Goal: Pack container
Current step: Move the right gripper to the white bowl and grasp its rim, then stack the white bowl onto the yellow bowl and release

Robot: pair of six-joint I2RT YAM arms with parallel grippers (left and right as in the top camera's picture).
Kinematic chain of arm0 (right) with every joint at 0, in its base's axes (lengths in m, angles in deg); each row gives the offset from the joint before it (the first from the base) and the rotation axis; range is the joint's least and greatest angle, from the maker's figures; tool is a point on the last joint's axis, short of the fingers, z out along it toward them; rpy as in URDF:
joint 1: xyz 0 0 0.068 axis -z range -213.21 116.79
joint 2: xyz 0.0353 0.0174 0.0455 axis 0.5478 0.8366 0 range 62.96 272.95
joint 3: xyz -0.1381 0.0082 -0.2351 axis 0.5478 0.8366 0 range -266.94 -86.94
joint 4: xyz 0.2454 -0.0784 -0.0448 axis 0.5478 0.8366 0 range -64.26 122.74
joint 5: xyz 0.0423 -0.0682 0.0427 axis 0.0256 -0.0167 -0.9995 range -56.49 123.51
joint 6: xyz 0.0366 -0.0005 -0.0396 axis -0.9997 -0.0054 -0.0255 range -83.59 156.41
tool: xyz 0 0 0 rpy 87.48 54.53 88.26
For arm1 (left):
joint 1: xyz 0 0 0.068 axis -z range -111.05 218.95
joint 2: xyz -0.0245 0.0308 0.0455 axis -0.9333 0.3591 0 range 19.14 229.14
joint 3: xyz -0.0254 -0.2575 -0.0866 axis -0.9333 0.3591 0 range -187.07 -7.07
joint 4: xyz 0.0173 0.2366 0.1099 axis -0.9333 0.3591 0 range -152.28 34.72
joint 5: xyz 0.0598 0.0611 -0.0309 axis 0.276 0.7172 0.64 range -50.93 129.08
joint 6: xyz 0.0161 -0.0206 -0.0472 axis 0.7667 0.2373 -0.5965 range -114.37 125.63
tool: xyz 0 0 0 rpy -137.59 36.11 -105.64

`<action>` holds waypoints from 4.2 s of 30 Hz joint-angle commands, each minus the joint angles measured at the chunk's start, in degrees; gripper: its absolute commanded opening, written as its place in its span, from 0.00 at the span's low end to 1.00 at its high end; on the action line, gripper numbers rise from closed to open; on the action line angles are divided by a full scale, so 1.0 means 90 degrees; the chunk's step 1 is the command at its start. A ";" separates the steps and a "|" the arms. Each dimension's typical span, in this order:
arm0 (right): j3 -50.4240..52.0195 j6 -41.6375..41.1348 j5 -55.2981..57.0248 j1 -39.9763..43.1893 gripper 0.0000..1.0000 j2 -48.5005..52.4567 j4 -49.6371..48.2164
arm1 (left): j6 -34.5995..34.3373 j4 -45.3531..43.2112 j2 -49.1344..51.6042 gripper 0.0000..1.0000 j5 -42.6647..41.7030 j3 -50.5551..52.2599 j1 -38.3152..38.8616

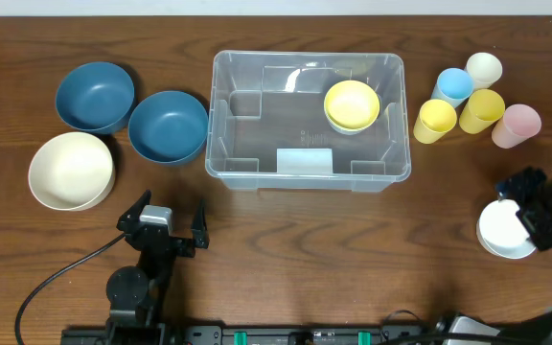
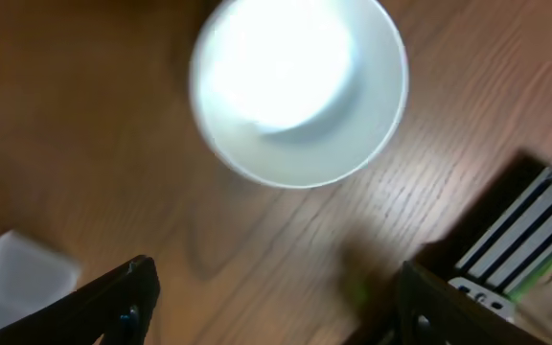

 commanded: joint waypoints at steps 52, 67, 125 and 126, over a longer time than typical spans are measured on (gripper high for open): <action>0.3172 0.0153 0.0505 0.1088 0.01 -0.0131 -0.3740 | 0.0109 0.0214 -0.0032 0.98 -0.0090 0.0112 -0.0027; 0.0272 0.1112 -0.1787 0.0347 0.01 -0.1027 -0.2392 | 0.0109 0.0214 -0.0032 0.98 -0.0090 0.0112 -0.0027; -0.2438 0.1513 -0.0228 -0.4716 0.64 0.3305 -0.4148 | 0.0109 0.0214 -0.0032 0.98 -0.0090 0.0112 -0.0027; -0.2560 0.1532 -0.0333 -0.4726 0.65 0.3223 -0.4048 | 0.0109 0.0214 -0.0032 0.98 -0.0090 0.0112 -0.0027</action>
